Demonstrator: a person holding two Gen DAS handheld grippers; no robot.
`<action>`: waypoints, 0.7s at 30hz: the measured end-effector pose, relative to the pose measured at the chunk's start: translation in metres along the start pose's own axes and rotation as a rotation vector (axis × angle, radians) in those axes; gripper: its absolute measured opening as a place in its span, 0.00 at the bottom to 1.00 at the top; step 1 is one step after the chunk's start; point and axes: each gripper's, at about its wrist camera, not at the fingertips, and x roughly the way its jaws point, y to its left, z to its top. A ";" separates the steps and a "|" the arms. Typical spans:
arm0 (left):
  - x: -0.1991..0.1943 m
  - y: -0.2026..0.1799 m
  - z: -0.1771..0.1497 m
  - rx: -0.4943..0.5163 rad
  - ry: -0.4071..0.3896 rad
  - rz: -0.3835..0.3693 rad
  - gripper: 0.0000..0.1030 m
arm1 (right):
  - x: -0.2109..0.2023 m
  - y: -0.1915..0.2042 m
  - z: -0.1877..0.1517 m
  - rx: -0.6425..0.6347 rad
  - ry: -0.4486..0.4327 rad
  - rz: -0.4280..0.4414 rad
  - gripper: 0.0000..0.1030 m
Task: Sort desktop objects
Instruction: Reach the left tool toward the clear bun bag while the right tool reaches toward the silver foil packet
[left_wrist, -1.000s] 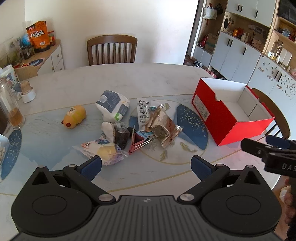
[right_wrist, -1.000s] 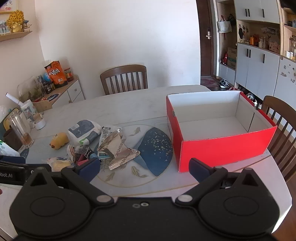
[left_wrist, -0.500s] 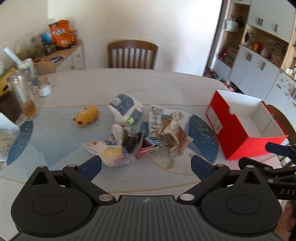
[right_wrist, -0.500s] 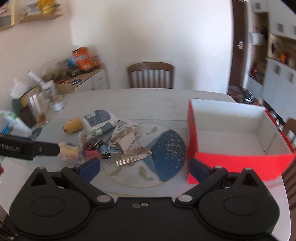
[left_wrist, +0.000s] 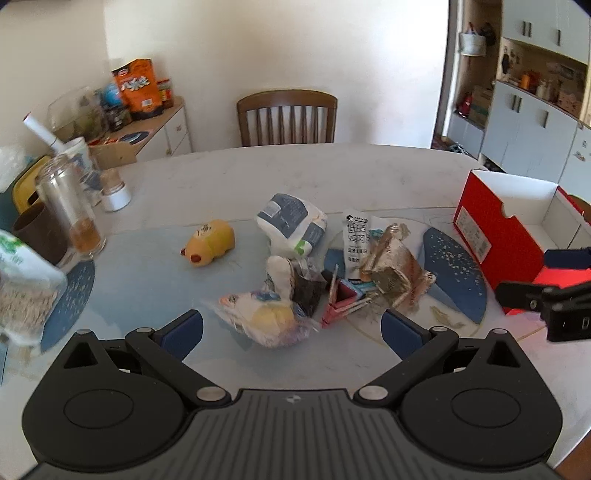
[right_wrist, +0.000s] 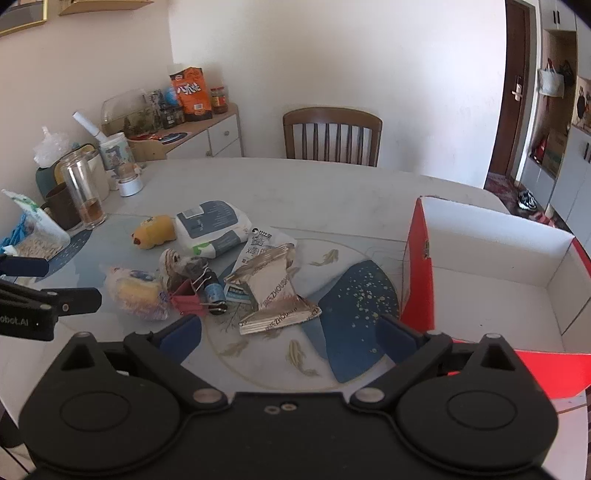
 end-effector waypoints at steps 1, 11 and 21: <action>0.005 0.004 0.002 0.004 0.003 -0.006 1.00 | 0.003 0.001 0.002 0.009 0.002 -0.015 0.97; 0.055 0.039 0.006 0.167 0.046 -0.121 1.00 | 0.048 0.022 0.018 0.016 0.073 -0.126 0.95; 0.097 0.045 0.007 0.255 0.119 -0.176 1.00 | 0.094 0.020 0.025 -0.045 0.168 -0.089 0.91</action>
